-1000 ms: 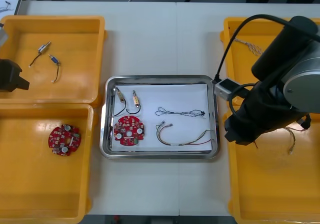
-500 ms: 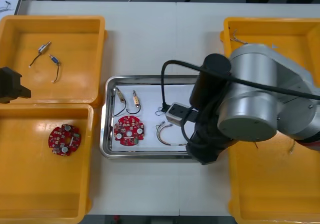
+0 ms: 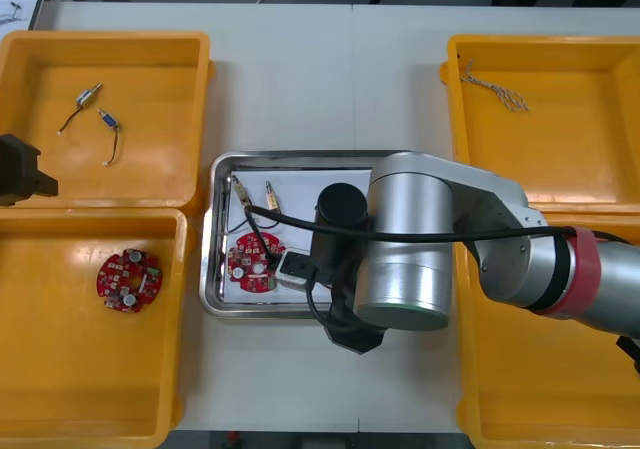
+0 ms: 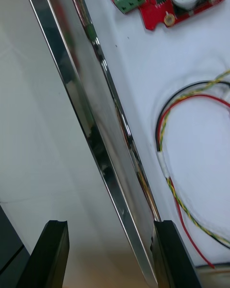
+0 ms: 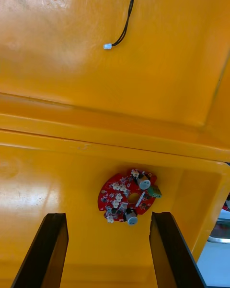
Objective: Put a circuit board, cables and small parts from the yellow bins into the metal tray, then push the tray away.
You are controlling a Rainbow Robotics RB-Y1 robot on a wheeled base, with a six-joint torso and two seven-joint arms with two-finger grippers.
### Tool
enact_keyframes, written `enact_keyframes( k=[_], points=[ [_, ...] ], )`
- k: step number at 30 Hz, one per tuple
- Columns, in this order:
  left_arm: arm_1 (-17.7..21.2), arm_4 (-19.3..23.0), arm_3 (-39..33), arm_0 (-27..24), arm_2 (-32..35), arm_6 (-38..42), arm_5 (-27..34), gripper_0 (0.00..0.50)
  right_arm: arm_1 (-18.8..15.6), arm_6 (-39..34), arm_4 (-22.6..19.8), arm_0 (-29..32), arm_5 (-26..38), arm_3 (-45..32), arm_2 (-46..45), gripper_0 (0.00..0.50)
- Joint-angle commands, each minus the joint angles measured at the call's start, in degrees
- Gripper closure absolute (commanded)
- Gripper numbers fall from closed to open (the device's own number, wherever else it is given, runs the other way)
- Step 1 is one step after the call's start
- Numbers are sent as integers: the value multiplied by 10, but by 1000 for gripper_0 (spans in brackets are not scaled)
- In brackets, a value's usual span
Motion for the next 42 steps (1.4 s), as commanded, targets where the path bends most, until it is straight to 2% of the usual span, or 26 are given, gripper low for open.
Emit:
enact_keyframes(
  k=[1,4,11,17,26,38,39,40,41,42],
  points=[
    [28,-8,-20,14,12,-69,4,0,33,29,8,-37,-20,21,32,0],
    [28,-8,-20,14,9,-65,4,0,46,42,17,-46,-32,37,50,0],
    [28,-9,-20,14,9,-63,4,0,50,61,45,-56,-50,49,93,0],
    [28,-9,-20,14,9,-63,4,0,50,119,54,-60,-61,56,110,0],
    [28,-9,-20,14,9,-63,4,0,57,128,75,-61,-71,62,131,0],
    [28,-9,-20,14,9,-63,4,0,87,133,98,-60,-83,112,138,0],
    [28,-9,-20,14,9,-63,4,0,87,134,99,-60,-83,112,139,23],
    [28,-9,-20,14,9,-63,4,0,87,135,102,-60,-83,112,138,73],
    [28,-9,-20,14,9,-63,4,0,87,136,102,-60,-83,112,138,188],
    [28,-9,-20,14,9,-63,4,0,87,136,102,-60,-83,112,138,256]
  ],
)
